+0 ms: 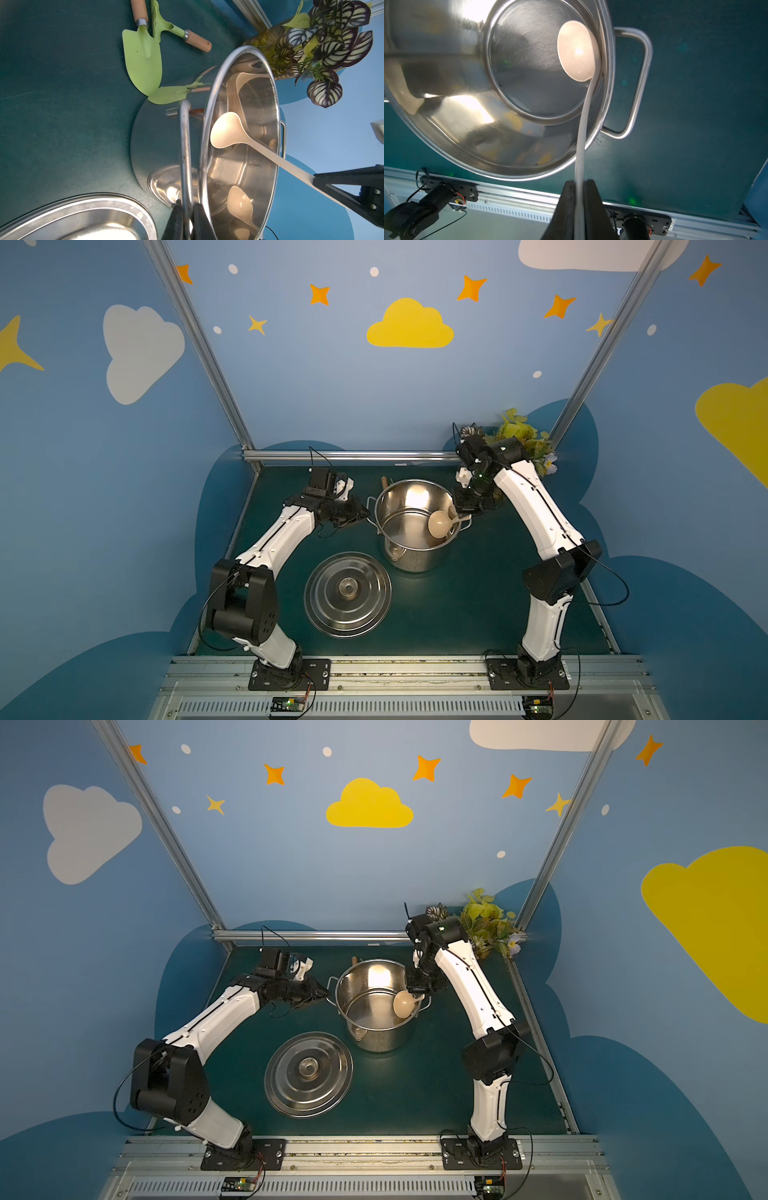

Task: Stir the soup with a spoon
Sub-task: Stir the soup in the pan with a stick.

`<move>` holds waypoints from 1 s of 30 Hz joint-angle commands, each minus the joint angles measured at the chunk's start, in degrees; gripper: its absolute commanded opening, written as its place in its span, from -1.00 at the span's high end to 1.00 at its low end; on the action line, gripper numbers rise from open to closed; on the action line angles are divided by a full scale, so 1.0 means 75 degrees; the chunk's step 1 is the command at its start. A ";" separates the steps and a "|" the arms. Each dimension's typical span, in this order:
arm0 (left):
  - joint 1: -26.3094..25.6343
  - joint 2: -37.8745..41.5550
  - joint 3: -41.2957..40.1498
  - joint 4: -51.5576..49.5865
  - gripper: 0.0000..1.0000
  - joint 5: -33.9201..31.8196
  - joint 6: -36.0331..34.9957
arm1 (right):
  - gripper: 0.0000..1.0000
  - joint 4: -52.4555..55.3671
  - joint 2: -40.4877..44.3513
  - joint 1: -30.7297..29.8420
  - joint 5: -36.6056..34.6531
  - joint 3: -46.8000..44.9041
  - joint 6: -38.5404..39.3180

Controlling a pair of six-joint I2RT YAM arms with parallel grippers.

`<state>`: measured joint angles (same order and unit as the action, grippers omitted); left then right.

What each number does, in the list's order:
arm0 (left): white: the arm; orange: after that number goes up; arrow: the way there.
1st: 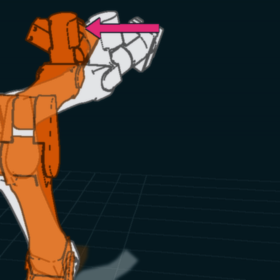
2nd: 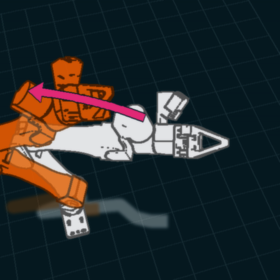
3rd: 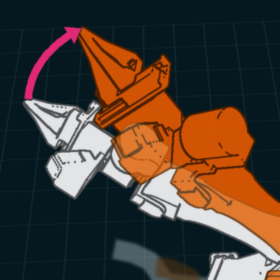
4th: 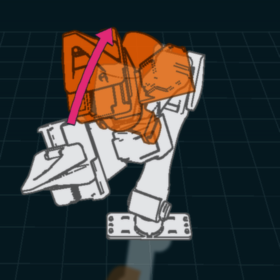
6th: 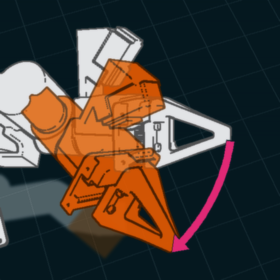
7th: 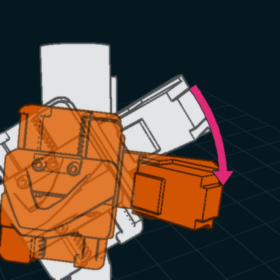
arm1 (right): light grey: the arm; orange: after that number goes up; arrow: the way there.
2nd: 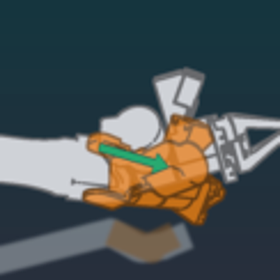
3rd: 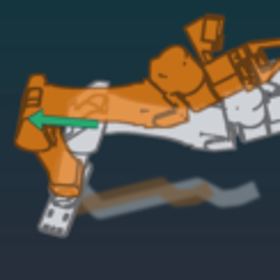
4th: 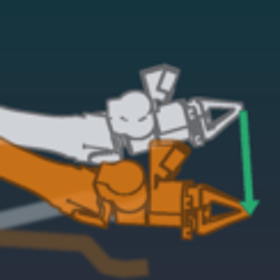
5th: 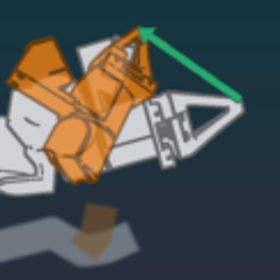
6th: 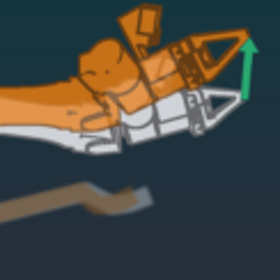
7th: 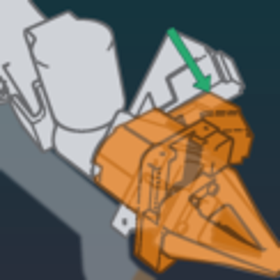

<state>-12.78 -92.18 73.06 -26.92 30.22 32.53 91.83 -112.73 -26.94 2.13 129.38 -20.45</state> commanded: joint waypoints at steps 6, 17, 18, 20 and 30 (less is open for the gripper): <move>-0.0142 -0.0018 -0.0143 -0.0302 0.76 0.0259 -0.0324 | 1.00 0.1132 -0.1303 -0.0063 0.0038 0.1875 0.0167; -0.0143 -0.0031 -0.0174 -0.0281 0.76 0.0289 -0.0303 | 1.00 0.0477 -0.2216 -0.0805 0.1635 0.2976 0.0140; -0.0143 -0.0031 -0.0184 -0.0287 0.76 0.0300 -0.0302 | 1.00 0.0451 -0.2229 -0.0878 0.1739 0.2979 0.0121; -0.0143 -0.0030 -0.0200 -0.0278 0.76 0.0295 -0.0305 | 1.00 0.0453 -0.2224 -0.1011 0.1915 0.2949 0.0080; -0.0137 0.0036 -0.0307 -0.0191 0.76 0.0325 -0.0291 | 1.00 0.0560 -0.0855 -0.1420 0.1686 0.1073 0.0229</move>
<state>-12.78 -92.12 72.47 -26.09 30.52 32.36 91.83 -125.14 -37.26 15.46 140.64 -19.29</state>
